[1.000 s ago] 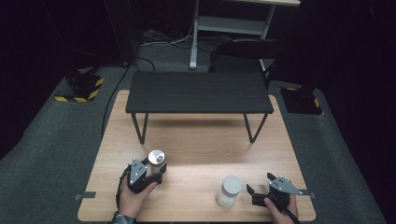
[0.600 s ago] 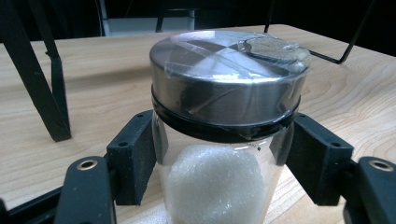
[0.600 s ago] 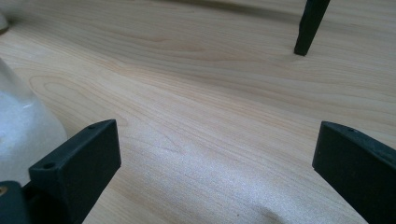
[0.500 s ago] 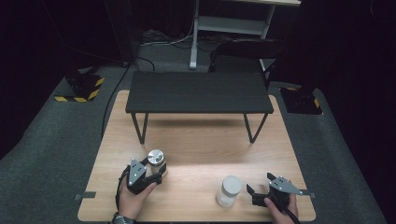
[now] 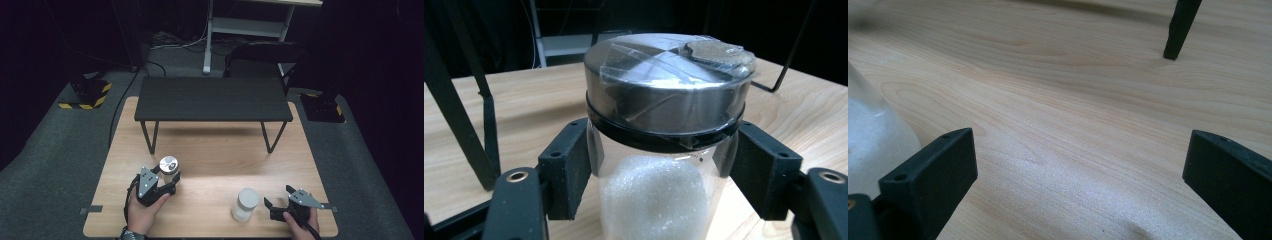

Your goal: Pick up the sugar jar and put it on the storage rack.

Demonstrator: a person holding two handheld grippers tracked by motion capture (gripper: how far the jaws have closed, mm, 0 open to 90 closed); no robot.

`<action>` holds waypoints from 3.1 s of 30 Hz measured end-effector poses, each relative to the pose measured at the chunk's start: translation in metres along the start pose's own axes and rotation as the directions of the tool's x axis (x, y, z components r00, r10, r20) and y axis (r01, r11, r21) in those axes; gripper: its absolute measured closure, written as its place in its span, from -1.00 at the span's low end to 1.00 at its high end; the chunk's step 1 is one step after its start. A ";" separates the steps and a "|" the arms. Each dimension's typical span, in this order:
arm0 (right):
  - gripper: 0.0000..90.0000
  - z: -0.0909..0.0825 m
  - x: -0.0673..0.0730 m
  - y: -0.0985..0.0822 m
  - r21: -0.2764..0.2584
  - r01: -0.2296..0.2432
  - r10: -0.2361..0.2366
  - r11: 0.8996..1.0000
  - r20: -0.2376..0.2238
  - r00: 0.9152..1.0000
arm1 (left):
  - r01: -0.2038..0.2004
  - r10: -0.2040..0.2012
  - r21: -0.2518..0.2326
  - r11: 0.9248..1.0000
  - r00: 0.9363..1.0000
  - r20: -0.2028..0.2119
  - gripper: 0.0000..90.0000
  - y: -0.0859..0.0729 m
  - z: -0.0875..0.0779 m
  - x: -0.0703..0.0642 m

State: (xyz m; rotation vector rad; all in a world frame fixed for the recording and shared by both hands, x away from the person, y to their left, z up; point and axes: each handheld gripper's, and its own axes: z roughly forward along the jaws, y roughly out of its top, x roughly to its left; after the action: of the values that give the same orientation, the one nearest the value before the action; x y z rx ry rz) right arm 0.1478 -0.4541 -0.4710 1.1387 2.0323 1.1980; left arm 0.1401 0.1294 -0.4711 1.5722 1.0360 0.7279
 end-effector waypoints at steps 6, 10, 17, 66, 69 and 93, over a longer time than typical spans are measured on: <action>-0.98 0.000 -0.001 0.000 -0.001 0.000 0.000 1.000 -0.005 1.000 | -0.008 0.008 -0.015 1.000 1.000 0.004 -0.32 0.015 0.001 -0.003; -0.98 0.000 -0.002 0.000 -0.001 0.000 0.000 1.000 -0.009 1.000 | -0.015 0.016 -0.037 0.999 1.000 0.011 -0.32 0.027 0.001 -0.006; -0.98 0.000 -0.002 0.000 -0.001 0.003 -0.003 1.000 -0.011 1.000 | -0.020 0.020 -0.053 0.998 1.000 0.012 -0.32 0.045 0.002 -0.011; -0.98 -0.001 -0.005 -0.002 -0.007 -0.006 0.006 1.000 -0.008 1.000 | -0.066 0.064 -0.040 0.997 0.997 -0.032 -0.32 0.161 0.038 -0.008; -0.98 -0.001 -0.005 -0.002 -0.008 -0.009 0.008 1.000 -0.007 1.000 | -0.077 0.076 -0.031 0.997 0.996 -0.038 -0.32 0.169 0.042 -0.008; -0.98 -0.003 -0.007 -0.004 -0.016 -0.010 0.009 1.000 -0.008 1.000 | -0.061 0.060 -0.012 0.998 0.995 -0.080 -0.32 0.198 0.076 -0.001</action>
State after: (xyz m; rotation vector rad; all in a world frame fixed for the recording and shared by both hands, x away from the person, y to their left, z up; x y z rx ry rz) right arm 0.1479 -0.4620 -0.4728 1.1389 2.0218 1.2233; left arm 0.2541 0.0839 -0.2986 1.5791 1.0424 0.8430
